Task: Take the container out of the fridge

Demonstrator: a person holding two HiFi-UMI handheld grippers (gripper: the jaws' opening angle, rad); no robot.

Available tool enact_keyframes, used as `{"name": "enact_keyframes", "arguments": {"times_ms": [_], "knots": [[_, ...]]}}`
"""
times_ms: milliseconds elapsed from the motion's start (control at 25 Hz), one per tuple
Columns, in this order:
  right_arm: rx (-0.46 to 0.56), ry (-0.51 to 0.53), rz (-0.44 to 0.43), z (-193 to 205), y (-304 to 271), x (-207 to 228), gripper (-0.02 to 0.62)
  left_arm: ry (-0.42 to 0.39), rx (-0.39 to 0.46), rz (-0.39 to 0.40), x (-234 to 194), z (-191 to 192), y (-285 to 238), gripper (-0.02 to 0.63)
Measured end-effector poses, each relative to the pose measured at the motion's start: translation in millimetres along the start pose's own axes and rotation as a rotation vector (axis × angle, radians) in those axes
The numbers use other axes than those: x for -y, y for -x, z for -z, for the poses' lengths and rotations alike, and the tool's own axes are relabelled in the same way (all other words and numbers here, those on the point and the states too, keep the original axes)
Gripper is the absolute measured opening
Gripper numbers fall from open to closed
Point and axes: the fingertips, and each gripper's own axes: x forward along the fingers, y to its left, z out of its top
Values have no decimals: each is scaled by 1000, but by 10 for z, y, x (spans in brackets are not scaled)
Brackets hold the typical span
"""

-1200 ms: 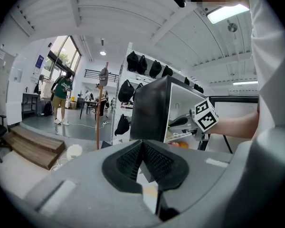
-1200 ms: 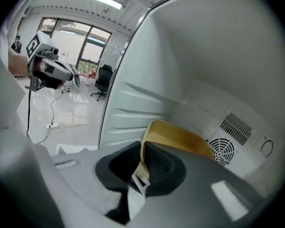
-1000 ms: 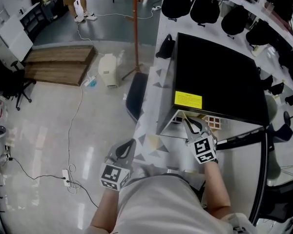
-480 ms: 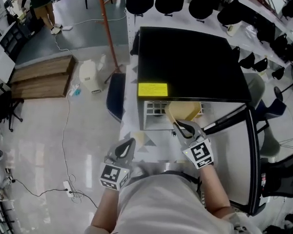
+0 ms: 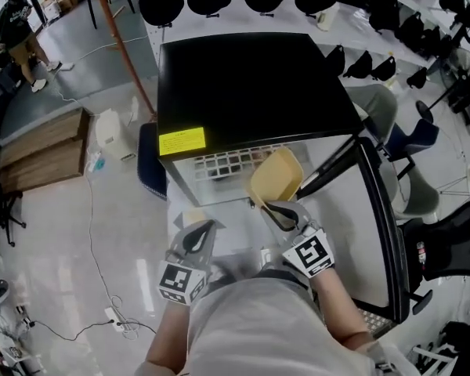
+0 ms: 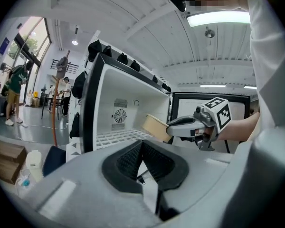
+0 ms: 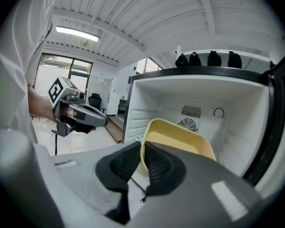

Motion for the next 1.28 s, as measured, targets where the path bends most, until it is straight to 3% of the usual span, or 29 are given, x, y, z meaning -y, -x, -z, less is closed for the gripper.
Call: {"name": "enact_keyframes", "arguments": {"times_ms": [760,1280], "knots": [[56,-74,-2,256,638,146,28,-34,8,167,677,-127,-658,8],[101,-96,-21,314,807,229,28,-44,8,197,890,-142,-815,8]]}}
